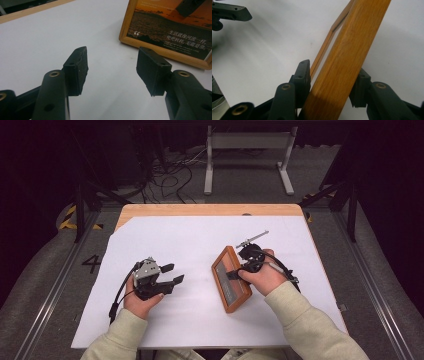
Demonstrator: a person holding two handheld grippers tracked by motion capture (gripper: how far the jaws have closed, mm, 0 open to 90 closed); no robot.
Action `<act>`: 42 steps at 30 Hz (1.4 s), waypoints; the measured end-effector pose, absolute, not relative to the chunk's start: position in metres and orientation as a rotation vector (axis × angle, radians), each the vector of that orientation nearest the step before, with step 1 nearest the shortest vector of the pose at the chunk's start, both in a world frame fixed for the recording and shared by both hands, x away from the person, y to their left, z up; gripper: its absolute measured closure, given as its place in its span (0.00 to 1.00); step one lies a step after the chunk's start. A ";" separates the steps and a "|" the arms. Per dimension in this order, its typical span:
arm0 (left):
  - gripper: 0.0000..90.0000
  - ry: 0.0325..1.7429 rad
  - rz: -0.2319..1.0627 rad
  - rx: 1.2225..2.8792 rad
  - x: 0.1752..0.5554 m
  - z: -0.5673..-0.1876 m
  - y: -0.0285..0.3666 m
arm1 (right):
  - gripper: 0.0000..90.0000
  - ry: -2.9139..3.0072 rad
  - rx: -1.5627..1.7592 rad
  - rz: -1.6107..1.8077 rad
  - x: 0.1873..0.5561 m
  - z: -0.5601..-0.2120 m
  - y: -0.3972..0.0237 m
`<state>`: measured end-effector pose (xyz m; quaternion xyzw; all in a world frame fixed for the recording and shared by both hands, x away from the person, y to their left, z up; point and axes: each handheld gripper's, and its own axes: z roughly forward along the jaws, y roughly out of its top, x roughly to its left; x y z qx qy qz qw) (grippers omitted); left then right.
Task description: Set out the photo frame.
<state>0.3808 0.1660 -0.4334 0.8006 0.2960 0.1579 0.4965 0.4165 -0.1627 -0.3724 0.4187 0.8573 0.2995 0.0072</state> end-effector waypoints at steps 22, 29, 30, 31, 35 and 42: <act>0.49 0.728 0.390 1.932 0.380 -0.432 0.170 | 0.79 2.804 1.124 0.923 0.417 -0.345 -0.166; 0.50 0.744 0.389 1.926 0.377 -0.433 0.174 | 0.79 2.873 0.925 0.899 0.418 -0.323 -0.167; 0.50 0.744 0.392 1.924 0.377 -0.434 0.175 | 0.79 2.882 0.878 0.892 0.418 -0.319 -0.166; 0.50 0.748 0.393 1.924 0.376 -0.434 0.176 | 0.78 2.894 0.813 0.891 0.418 -0.316 -0.166; 0.50 0.755 0.397 1.916 0.374 -0.433 0.179 | 0.78 2.923 0.627 0.890 0.420 -0.304 -0.163; 0.50 0.755 0.399 1.913 0.375 -0.434 0.180 | 0.79 2.948 0.479 0.928 0.426 -0.292 -0.160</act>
